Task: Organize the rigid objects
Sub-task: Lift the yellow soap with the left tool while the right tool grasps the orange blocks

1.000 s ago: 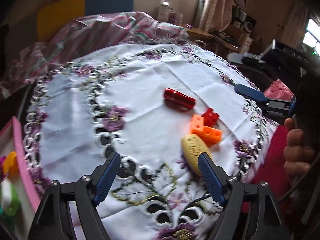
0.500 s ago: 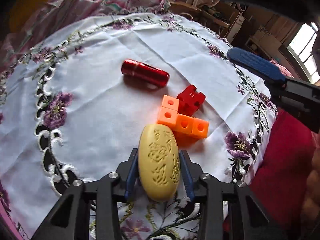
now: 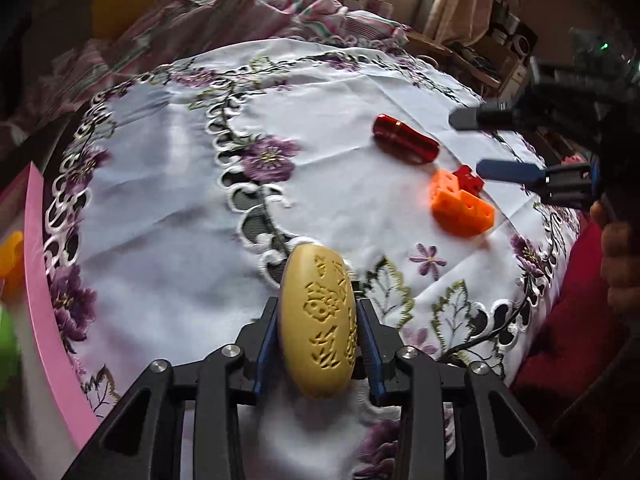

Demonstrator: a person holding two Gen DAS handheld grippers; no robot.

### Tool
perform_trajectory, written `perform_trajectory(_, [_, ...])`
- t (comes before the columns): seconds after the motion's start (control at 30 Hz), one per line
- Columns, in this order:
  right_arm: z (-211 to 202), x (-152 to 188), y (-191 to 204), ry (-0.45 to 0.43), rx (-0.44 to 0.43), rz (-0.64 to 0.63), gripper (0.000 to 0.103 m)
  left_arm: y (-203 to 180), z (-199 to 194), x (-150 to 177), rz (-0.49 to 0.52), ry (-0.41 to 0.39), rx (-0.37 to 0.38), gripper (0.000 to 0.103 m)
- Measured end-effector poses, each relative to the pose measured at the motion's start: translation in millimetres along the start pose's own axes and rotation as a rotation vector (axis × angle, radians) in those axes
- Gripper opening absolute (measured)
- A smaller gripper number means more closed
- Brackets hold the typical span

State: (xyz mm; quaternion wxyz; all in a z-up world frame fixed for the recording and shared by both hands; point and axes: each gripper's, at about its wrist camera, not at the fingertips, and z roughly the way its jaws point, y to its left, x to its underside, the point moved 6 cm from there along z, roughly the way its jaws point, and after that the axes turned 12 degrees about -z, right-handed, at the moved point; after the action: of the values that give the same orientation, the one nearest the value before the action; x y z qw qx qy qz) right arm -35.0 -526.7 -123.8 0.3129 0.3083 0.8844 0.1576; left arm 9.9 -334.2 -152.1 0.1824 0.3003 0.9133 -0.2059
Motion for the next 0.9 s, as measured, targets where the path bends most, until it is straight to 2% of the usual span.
perform_trajectory(0.13, [14,6,-5,0.077,0.105,-0.019,0.06,3,3,-1,-0.011,-0.014,-0.003,0.033])
perform_trajectory(0.5, [37,16,-6,0.22,0.225,-0.076,0.06,6,7,-5,-0.052,-0.027,0.036,0.034])
perform_trajectory(0.53, [41,17,-5,0.234,0.242,-0.094,0.054,6,7,-5,-0.053,-0.028,0.036,0.034])
perform_trajectory(0.6, [49,20,-1,0.267,0.283,-0.142,0.034,7,7,-5,-0.056,-0.029,0.038,0.034])
perform_trajectory(0.63, [51,20,3,0.265,0.316,-0.18,0.028,7,7,-5,-0.057,-0.031,0.04,0.034])
perform_trajectory(0.67, [53,20,9,0.258,0.318,-0.214,0.028,8,7,-5,-0.06,-0.031,0.043,0.034])
perform_trajectory(0.8, [63,28,47,0.245,0.221,-0.374,0.028,11,7,-6,-0.081,-0.025,0.063,0.034])
perform_trajectory(0.83, [66,31,55,0.255,0.213,-0.407,0.028,10,7,-6,-0.077,-0.027,0.06,0.034])
perform_trajectory(0.9, [74,37,58,0.288,0.25,-0.453,0.028,9,6,-5,-0.073,-0.035,0.052,0.033])
